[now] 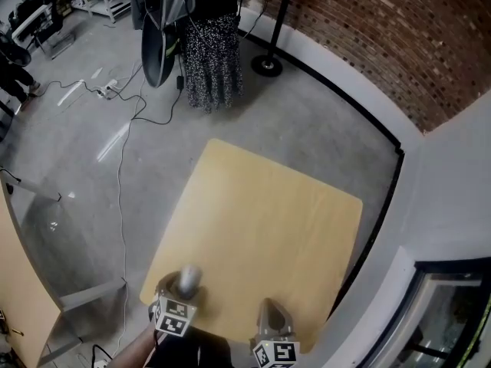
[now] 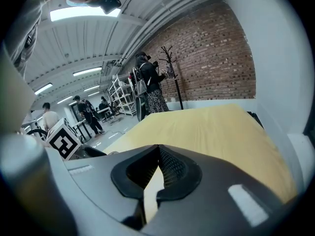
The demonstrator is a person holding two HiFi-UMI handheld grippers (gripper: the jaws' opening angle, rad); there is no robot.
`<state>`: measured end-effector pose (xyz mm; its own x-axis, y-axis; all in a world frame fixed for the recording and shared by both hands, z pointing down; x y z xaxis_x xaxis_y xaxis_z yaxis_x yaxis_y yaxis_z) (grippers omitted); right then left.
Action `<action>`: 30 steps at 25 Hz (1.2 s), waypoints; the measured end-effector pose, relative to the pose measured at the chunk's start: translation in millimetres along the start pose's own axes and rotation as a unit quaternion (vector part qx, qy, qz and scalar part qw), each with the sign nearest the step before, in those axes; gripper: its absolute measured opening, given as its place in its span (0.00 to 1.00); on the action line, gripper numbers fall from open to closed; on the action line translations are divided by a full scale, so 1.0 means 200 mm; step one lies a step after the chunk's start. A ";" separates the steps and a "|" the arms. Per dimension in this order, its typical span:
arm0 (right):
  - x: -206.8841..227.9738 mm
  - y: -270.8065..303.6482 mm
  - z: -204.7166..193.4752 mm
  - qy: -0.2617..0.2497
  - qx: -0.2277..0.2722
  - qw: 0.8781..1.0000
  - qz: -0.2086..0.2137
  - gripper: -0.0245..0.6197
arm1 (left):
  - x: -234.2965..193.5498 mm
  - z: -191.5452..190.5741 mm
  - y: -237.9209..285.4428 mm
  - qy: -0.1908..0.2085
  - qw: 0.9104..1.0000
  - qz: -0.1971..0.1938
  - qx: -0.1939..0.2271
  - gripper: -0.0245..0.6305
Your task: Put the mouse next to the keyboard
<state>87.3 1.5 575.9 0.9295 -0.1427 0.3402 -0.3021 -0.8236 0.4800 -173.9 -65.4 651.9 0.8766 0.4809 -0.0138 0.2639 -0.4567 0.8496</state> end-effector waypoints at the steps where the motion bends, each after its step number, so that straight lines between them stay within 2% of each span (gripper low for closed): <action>1: 0.01 0.00 0.00 0.000 0.000 1.000 -0.001 0.06 | 0.00 0.00 0.01 -0.001 1.000 0.001 -0.003 0.55; 9: 0.04 0.01 -0.01 0.004 -0.004 1.000 -0.006 0.06 | 0.01 0.00 0.04 0.004 1.000 0.004 -0.016 0.56; 14: 0.04 -0.01 -0.01 0.007 -0.007 1.000 -0.013 0.06 | 0.01 0.00 0.03 -0.010 1.000 0.010 -0.013 0.50; 22: 0.05 -0.06 -0.04 -0.002 -0.012 1.000 -0.018 0.06 | 0.01 0.02 0.02 -0.007 1.000 0.018 -0.010 0.49; 30: 0.03 -0.10 -0.06 -0.006 -0.011 1.000 -0.022 0.06 | 0.03 0.02 0.00 0.003 1.000 0.009 0.000 0.49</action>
<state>97.0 22.9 578.1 0.9444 -0.1132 0.3088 -0.2653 -0.8172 0.5117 -167.4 -66.8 649.8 0.8791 0.4766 0.0038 0.2487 -0.4655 0.8494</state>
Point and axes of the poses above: the fingertips, and each gripper's own axes: y forward along the fingers, x to its right, z out of its top, the point moved 10 cm from there along -y, backward along the fingers, and after that the axes turned 5 degrees about z, right-handed, at the moved point
